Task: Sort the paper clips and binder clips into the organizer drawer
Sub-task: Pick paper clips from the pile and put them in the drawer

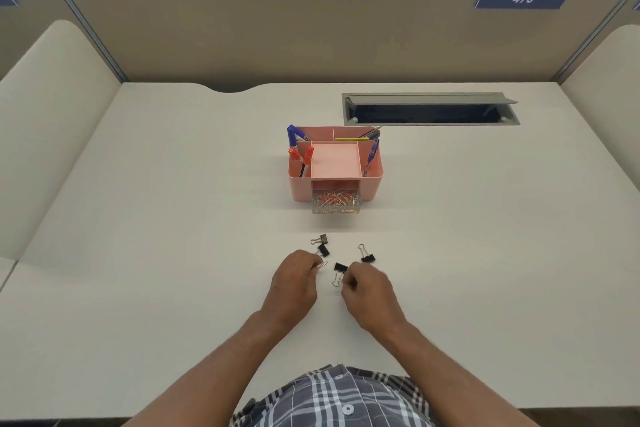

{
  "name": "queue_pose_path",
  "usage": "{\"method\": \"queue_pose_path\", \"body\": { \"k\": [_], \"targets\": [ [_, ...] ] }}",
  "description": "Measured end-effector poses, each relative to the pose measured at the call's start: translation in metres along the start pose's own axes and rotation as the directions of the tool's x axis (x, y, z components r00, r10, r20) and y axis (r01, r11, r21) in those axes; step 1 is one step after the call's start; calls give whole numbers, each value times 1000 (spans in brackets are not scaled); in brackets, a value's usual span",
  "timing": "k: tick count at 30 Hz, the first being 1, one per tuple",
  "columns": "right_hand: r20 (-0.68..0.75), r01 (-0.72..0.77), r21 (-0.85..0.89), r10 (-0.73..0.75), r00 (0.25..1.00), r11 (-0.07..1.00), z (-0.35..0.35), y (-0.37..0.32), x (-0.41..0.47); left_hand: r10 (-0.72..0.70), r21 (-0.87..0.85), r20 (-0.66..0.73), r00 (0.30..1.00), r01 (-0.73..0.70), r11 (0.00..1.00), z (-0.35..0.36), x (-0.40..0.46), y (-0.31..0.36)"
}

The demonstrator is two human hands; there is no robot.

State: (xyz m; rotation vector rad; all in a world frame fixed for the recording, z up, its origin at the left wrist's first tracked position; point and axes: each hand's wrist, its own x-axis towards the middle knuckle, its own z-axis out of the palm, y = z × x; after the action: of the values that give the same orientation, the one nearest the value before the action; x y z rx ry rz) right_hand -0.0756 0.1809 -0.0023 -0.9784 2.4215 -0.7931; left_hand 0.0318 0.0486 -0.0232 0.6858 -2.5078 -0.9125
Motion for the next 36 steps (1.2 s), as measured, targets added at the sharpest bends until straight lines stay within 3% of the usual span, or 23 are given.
{"method": "queue_pose_path", "body": {
  "k": [4,9,17,23,26,31,34,36],
  "targets": [
    [-158,-74,222,111,981,972,-36,-22,33,17,-42,-70,997,-20,999,-16,37,10],
    [-254,64,243,0,967,968,-73,-49,85,20,-75,-130,991,-30,997,-37,97,34],
    [-208,96,66,-80,975,993,-73,-56,129,-76,-23,47,996,77,997,-46,147,39],
    [-194,103,57,-90,977,993,-74,-55,129,-69,-62,67,995,73,995,-48,144,40],
    [-161,106,113,-87,983,988,-79,-53,124,-30,-120,-24,999,27,992,-48,136,35],
    [-267,51,310,36,963,949,-88,-35,111,-165,-215,-218,962,117,970,-44,117,16],
    [-332,-62,376,197,923,924,-83,-18,103,-287,-257,-160,945,240,936,-39,108,2],
    [-228,-161,407,271,935,899,-75,-5,105,-330,-277,-68,942,300,913,-37,106,-5]
  ]
}}
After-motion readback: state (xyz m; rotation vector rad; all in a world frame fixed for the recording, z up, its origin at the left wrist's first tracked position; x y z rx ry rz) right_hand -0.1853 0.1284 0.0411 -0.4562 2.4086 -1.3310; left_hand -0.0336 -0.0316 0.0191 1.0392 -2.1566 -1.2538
